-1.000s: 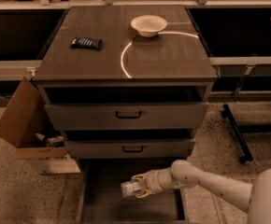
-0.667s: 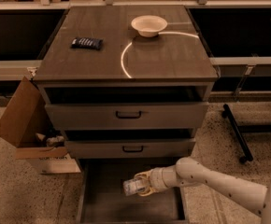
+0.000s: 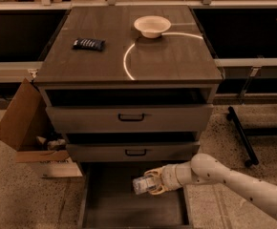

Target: Pick blue plastic bottle from bottom drawer and place on counter

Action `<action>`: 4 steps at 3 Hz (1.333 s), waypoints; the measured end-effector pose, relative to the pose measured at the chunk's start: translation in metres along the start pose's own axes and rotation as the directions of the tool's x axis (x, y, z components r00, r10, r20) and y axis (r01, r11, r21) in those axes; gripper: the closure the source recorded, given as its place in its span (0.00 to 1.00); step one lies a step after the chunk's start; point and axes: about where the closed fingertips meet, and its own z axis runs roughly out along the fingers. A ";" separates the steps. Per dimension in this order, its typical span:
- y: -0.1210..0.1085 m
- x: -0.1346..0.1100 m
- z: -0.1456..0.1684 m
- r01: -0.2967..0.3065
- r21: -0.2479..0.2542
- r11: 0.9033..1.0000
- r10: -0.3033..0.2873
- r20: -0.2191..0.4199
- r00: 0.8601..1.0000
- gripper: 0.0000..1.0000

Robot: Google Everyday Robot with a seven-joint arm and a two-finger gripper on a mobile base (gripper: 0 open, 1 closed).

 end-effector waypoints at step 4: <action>-0.026 -0.076 -0.089 0.160 0.010 0.987 -0.159 -0.070 0.985 1.00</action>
Offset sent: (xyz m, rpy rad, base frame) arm -0.0073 -0.0128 0.0413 -0.0396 -0.0762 0.0074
